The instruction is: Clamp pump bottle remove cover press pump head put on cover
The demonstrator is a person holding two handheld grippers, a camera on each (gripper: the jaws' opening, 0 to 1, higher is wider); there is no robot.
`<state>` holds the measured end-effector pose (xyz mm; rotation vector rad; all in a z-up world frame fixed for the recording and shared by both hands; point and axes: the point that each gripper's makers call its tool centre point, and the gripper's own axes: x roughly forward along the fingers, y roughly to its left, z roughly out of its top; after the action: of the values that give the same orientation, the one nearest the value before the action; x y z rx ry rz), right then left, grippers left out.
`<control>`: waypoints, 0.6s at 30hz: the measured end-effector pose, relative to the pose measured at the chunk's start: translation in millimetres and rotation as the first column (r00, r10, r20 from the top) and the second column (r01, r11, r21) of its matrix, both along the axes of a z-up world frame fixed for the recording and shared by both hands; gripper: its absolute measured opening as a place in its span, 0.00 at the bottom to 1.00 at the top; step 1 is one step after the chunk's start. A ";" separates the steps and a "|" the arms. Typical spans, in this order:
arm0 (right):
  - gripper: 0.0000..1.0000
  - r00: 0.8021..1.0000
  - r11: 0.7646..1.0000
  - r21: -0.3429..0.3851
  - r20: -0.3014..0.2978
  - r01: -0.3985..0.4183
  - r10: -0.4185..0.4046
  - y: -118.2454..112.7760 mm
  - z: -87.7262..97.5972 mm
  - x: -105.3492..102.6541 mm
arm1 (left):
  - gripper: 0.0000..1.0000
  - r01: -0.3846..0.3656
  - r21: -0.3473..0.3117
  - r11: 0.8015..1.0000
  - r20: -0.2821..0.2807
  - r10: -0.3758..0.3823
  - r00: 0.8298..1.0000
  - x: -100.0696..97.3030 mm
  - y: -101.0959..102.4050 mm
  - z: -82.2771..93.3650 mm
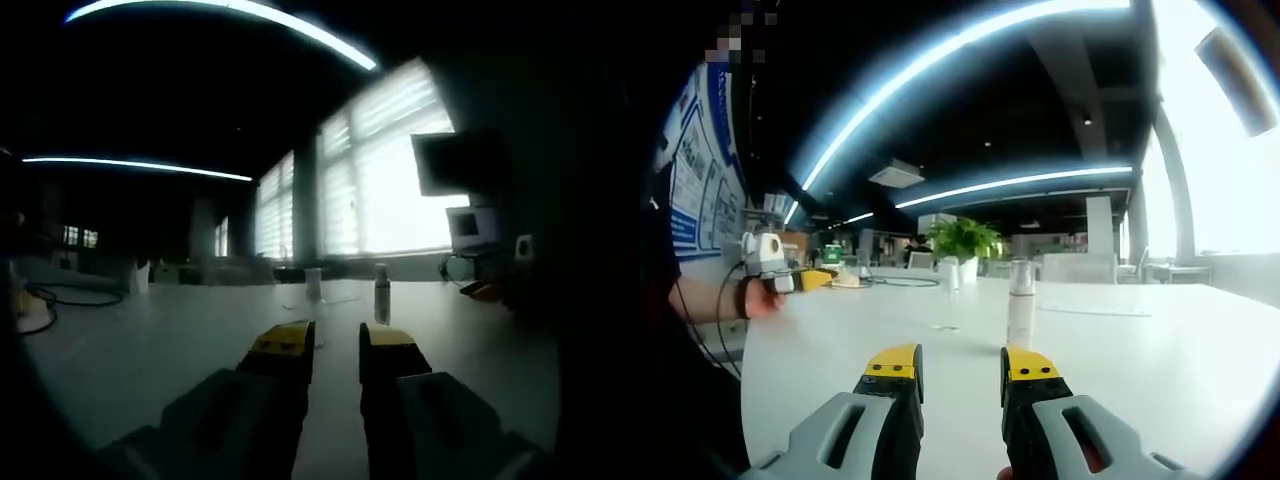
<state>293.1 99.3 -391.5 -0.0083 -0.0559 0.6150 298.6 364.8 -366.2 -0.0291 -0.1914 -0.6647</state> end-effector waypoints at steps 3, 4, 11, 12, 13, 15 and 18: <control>0.25 1.000 1.000 -0.001 -0.001 -0.001 0.001 1.3 -0.1 -0.7 | 0.15 0.001 0.012 1.000 -0.011 -0.001 1.000 0.4 -1.2 -3.2; 0.25 1.000 1.000 -0.002 -0.001 -0.001 0.001 1.3 -0.2 -0.7 | 0.15 0.001 0.012 1.000 -0.011 -0.001 1.000 0.3 -1.3 -3.2; 0.25 1.000 1.000 -0.003 -0.003 -0.002 0.002 1.0 -1.0 -0.5 | 0.16 0.006 0.007 1.000 -0.016 -0.006 1.000 0.3 -1.6 -3.6; 0.25 1.000 1.000 -0.003 -0.003 -0.002 0.002 0.6 -1.2 -0.3 | 0.16 0.005 0.008 1.000 -0.017 -0.005 1.000 1.0 -1.4 -3.9; 0.25 1.000 1.000 -0.004 -0.003 -0.002 0.002 0.2 -1.3 -0.1 | 0.17 0.003 0.007 1.000 -0.019 -0.003 1.000 1.1 -0.9 -4.1; 0.25 1.000 1.000 -0.003 -0.003 -0.003 0.003 -0.1 -1.4 0.0 | 0.17 0.002 0.003 1.000 -0.024 -0.001 1.000 1.8 -0.4 -4.5; 0.25 1.000 1.000 -0.004 -0.004 -0.002 0.002 -0.4 -1.6 0.1 | 0.17 0.002 0.005 1.000 -0.025 -0.001 1.000 1.7 -0.8 -4.8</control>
<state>293.2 98.9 -393.1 -0.0107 -0.0511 0.6173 300.3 364.0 -370.9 -0.0327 -0.1654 -0.6660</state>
